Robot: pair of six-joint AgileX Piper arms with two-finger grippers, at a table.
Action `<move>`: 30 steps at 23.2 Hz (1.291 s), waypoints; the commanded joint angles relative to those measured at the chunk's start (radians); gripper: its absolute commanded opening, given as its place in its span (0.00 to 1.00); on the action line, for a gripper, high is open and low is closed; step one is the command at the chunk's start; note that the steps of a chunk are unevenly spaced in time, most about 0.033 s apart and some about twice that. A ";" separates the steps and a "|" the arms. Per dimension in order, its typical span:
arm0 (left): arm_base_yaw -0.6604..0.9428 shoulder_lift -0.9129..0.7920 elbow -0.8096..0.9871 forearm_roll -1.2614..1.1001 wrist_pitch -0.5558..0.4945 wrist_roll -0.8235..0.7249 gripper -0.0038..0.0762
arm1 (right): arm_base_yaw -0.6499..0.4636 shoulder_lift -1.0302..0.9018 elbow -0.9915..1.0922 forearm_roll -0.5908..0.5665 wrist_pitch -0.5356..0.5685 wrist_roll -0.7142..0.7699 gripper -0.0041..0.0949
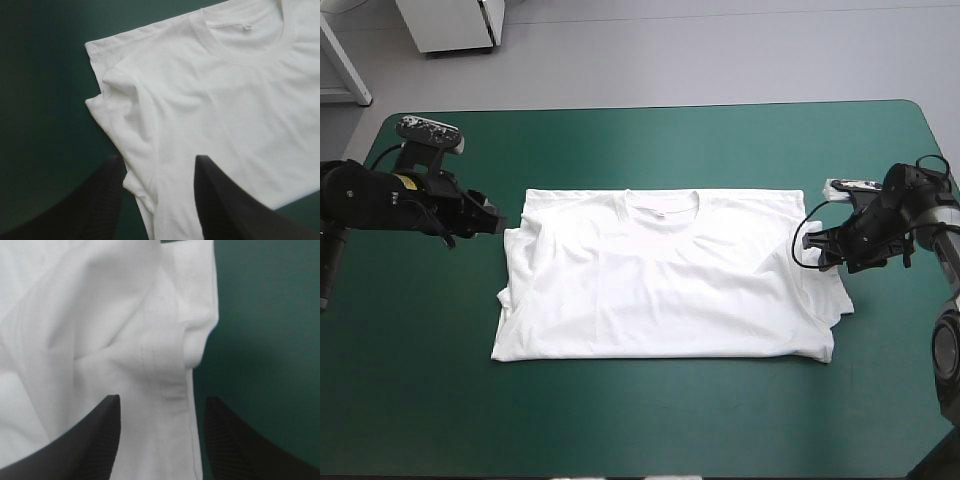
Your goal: Fold the cloth
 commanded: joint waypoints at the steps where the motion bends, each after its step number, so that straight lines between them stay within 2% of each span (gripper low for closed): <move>1: -0.003 -0.029 -0.031 -0.027 -0.038 0.000 0.47 | -0.008 0.011 -0.048 0.038 -0.013 -0.030 0.54; 7: -0.003 -0.029 -0.031 -0.031 -0.036 -0.003 0.47 | -0.008 0.088 -0.090 0.036 -0.011 -0.028 0.53; 9: -0.003 -0.029 -0.031 -0.031 -0.032 -0.003 0.47 | -0.008 0.111 -0.094 0.043 0.001 -0.028 0.50; 11: -0.003 -0.029 -0.031 -0.031 -0.030 -0.003 0.47 | -0.008 0.115 -0.095 0.043 0.012 -0.034 0.36; 12: -0.003 -0.029 -0.031 -0.031 -0.030 -0.003 0.47 | -0.008 0.115 -0.098 0.046 0.024 -0.040 0.19; 14: -0.003 -0.029 -0.031 -0.039 -0.030 -0.003 0.47 | -0.008 0.115 -0.098 0.050 0.047 -0.047 0.03; 19: -0.003 -0.029 -0.031 -0.039 -0.023 -0.003 0.46 | -0.008 0.060 -0.107 0.102 0.101 -0.047 0.03; 26: -0.003 -0.029 -0.031 -0.057 -0.015 -0.003 0.46 | -0.004 -0.055 -0.257 0.188 0.148 -0.020 0.03; 30: -0.003 -0.029 -0.031 -0.078 -0.016 0.001 0.46 | 0.044 -0.065 -0.288 0.211 0.157 -0.020 0.03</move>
